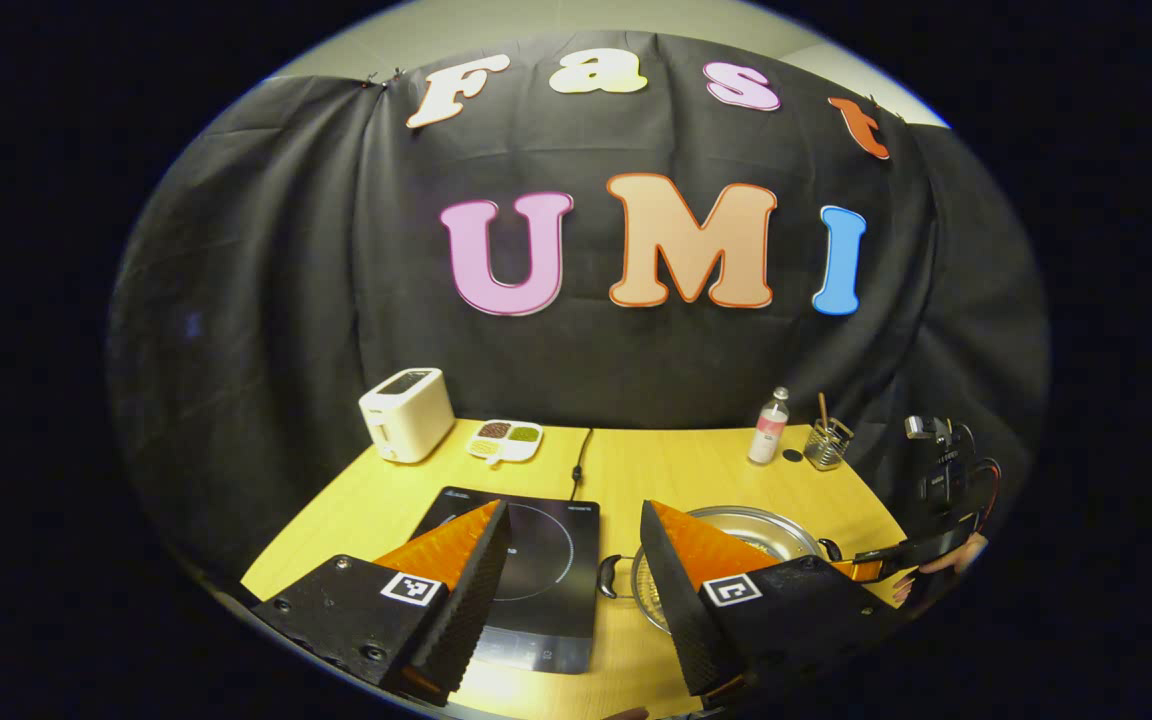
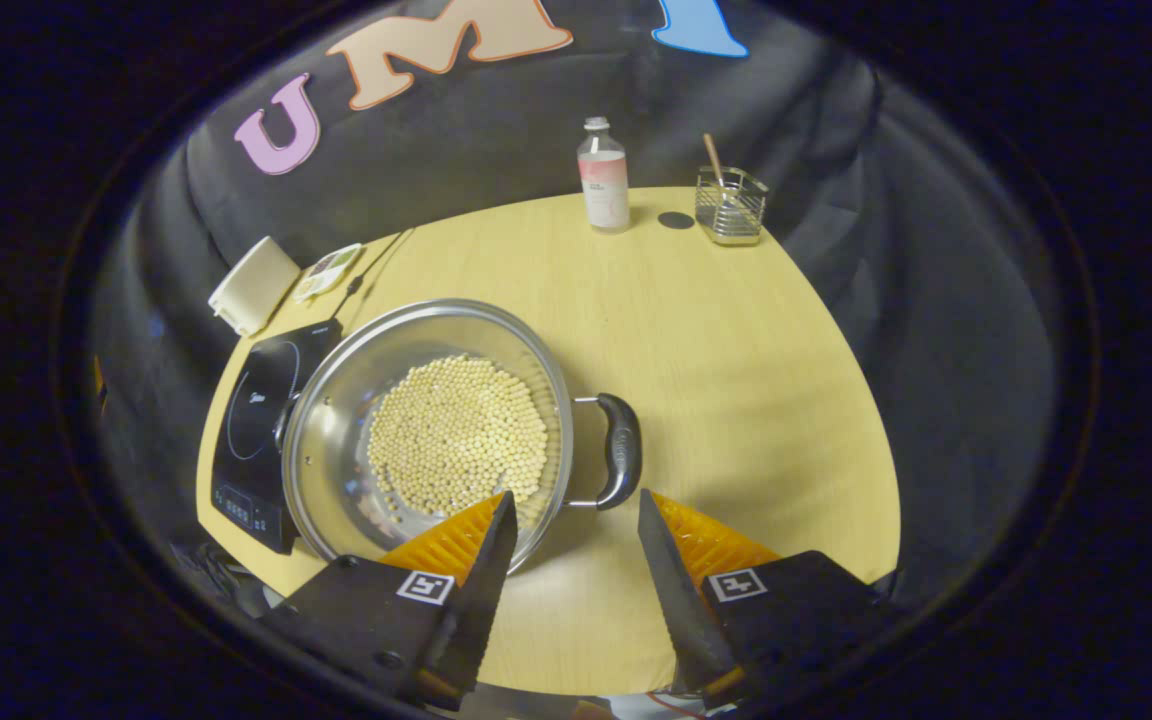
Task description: First push the handle of the pot to place it horizontally, then grasp the pot with both hands and set it on the induction cooktop.
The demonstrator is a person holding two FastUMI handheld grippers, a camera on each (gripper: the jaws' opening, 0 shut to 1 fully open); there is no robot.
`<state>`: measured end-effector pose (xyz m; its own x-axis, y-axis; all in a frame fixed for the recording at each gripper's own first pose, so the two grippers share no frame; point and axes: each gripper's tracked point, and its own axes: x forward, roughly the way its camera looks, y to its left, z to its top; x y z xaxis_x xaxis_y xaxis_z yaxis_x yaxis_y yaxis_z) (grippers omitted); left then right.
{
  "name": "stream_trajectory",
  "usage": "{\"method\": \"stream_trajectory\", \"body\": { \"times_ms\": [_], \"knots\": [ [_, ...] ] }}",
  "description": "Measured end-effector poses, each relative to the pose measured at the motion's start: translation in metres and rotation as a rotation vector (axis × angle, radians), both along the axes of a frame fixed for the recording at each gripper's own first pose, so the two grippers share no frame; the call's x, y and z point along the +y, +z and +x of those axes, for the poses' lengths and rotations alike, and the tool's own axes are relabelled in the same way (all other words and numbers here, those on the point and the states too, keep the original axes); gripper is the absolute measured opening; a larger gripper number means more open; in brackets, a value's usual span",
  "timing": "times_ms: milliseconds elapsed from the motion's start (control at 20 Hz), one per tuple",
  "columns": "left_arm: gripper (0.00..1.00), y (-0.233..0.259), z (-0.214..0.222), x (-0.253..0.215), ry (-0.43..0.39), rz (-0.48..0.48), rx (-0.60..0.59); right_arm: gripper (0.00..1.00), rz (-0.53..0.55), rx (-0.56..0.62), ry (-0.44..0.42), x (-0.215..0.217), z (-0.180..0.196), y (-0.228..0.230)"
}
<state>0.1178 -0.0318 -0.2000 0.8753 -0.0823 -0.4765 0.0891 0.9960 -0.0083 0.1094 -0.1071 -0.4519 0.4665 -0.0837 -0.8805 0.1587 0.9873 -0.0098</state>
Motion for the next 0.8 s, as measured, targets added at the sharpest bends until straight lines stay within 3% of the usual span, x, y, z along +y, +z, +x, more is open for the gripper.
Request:
{"method": "stream_trajectory", "body": {
  "times_ms": [100, 200, 350, 450, 550, 600, 650, 800],
  "knots": [
    [0.77, -0.027, 0.006, -0.011, -0.071, -0.052, 0.065, 0.73, -0.008, 0.012, -0.035, -0.002, 0.002, -0.002],
    [0.81, -0.058, 0.006, -0.014, -0.117, -0.096, 0.156, 0.73, -0.026, 0.019, -0.069, -0.004, 0.005, -0.003],
    [0.77, -0.093, 0.014, -0.022, -0.159, -0.144, 0.250, 0.73, -0.050, 0.022, -0.093, -0.001, 0.008, -0.003],
    [0.82, -0.105, 0.023, -0.020, -0.183, -0.142, 0.290, 0.73, -0.066, 0.034, -0.096, -0.001, 0.007, -0.004],
    [0.82, -0.124, 0.027, -0.024, -0.193, -0.143, 0.344, 0.74, -0.067, 0.035, -0.085, 0.000, 0.011, -0.008],
    [0.87, -0.138, 0.023, -0.025, -0.188, -0.145, 0.390, 0.74, -0.068, 0.052, -0.080, -0.002, 0.012, -0.012],
    [0.82, -0.152, 0.021, -0.026, -0.168, -0.153, 0.445, 0.73, -0.066, 0.070, -0.079, -0.002, 0.010, -0.016],
    [0.82, -0.186, 0.013, -0.030, -0.135, -0.171, 0.561, 0.74, -0.056, 0.085, -0.057, 0.000, 0.019, -0.028]
  ]
}}
